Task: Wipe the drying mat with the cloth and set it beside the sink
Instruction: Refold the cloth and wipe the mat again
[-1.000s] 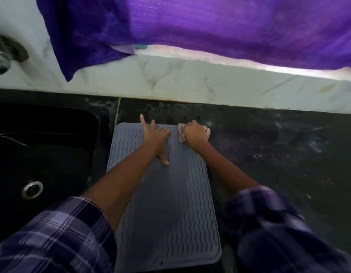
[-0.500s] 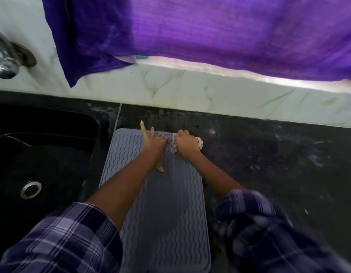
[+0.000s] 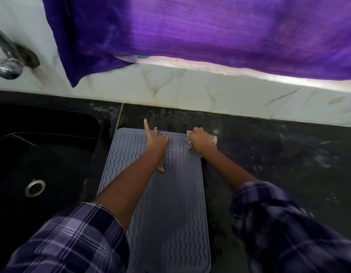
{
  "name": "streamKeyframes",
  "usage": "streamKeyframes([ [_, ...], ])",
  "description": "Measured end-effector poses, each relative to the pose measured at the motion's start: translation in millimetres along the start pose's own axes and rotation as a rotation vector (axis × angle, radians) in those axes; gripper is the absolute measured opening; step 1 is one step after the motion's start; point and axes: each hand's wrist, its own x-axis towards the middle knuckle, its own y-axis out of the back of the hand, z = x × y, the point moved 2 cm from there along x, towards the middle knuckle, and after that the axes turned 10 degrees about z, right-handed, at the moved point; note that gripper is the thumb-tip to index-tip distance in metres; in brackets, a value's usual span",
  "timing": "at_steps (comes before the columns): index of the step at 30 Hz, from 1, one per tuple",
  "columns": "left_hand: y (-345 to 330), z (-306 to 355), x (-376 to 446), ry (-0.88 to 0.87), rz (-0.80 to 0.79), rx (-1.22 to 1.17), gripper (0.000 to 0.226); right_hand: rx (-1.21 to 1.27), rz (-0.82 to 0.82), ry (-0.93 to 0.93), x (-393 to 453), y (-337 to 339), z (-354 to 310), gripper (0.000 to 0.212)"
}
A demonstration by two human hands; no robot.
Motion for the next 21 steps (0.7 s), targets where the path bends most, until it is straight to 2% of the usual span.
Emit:
streamKeyframes([
  [3,-0.8,-3.7,0.0,0.013,0.007,-0.052,0.114,-0.009,0.046,0.059,-51.8,-22.8,-3.0,0.04],
  [5,-1.1,-5.2,-0.2,0.003,0.009,-0.054,0.117,0.056,-0.08,0.123,-82.8,-22.4,4.0,0.032],
  [7,-0.4,-4.0,-1.8,0.008,0.01,-0.057,0.119,0.075,-0.207,0.163,-74.4,-4.4,15.9,0.021],
  [8,-0.3,-2.9,-2.1,0.008,0.015,-0.06,0.119,0.077,-0.228,0.143,-59.2,7.5,19.1,0.027],
  [10,-3.1,-3.7,-0.6,0.008,0.032,-0.077,0.121,0.139,-0.143,0.053,-20.1,20.9,16.4,0.031],
  [12,-8.9,-8.2,1.9,0.005,0.029,-0.118,0.128,0.207,-0.027,-0.027,10.6,19.3,-2.4,0.024],
  [16,-16.7,-15.6,1.1,0.022,0.009,-0.223,0.133,0.147,0.021,0.015,-24.0,-8.8,-43.7,0.026],
  [19,-15.9,-15.8,1.6,-0.001,0.014,-0.197,0.131,0.193,-0.138,0.135,-104.8,-18.6,-40.5,0.029],
  [21,-14.2,-14.7,0.0,-0.009,0.029,-0.164,0.13,0.187,-0.355,0.284,-137.0,-4.9,-32.1,0.027],
])
